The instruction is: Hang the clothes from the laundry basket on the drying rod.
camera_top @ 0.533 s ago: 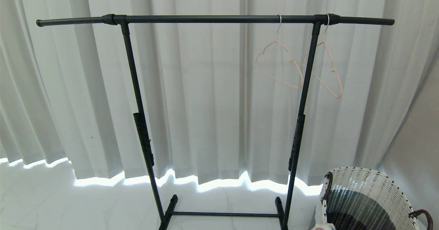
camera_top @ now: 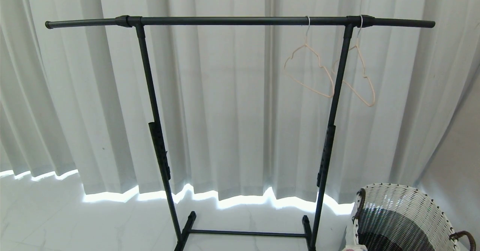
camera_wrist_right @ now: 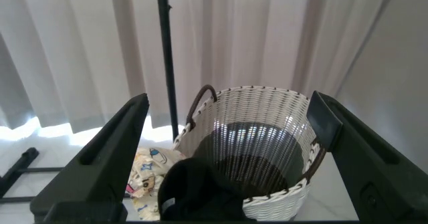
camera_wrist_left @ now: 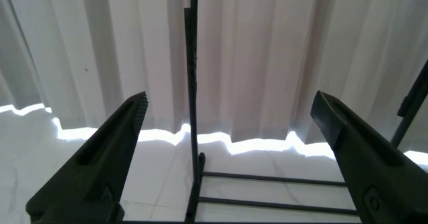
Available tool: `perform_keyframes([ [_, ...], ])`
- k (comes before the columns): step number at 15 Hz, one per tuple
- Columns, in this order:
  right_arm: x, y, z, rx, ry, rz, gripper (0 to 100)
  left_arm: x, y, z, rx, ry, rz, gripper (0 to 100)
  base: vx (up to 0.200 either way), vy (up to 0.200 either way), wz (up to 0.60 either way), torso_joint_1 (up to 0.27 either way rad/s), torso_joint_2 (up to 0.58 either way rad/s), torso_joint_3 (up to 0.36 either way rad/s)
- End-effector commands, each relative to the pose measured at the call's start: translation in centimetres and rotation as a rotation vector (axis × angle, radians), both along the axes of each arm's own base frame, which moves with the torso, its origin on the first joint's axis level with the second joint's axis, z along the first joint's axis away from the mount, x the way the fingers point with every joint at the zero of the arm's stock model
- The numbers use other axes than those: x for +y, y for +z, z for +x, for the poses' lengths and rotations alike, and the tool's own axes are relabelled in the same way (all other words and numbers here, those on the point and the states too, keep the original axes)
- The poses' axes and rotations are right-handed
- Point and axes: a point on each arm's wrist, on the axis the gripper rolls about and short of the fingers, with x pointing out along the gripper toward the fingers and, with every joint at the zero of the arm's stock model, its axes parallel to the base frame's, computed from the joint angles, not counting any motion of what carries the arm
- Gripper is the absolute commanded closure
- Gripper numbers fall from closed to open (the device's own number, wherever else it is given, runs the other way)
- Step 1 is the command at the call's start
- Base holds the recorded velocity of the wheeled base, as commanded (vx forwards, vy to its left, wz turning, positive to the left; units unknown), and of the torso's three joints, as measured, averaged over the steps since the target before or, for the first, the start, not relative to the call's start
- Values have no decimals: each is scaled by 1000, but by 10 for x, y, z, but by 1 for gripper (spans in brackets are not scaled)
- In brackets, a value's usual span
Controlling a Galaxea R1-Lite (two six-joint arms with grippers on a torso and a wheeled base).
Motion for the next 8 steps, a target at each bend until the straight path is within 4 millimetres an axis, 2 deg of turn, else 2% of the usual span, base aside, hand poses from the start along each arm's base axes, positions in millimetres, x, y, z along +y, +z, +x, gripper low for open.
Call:
perform_keyframes([
  [1, 0, 0, 0, 0, 0, 1, 0, 0, 0, 0, 0, 0, 0, 0, 0, 0, 0, 0, 0, 0],
  [6, 0, 0, 0, 0, 3, -39, 0, 0, 0, 0, 0, 6, -34, 0, 0, 0, 0, 0, 0, 0],
  [8, 0, 0, 0, 0, 0, 19, 0, 0, 0, 0, 0, 6, -34, 0, 0, 0, 0, 0, 0, 0],
])
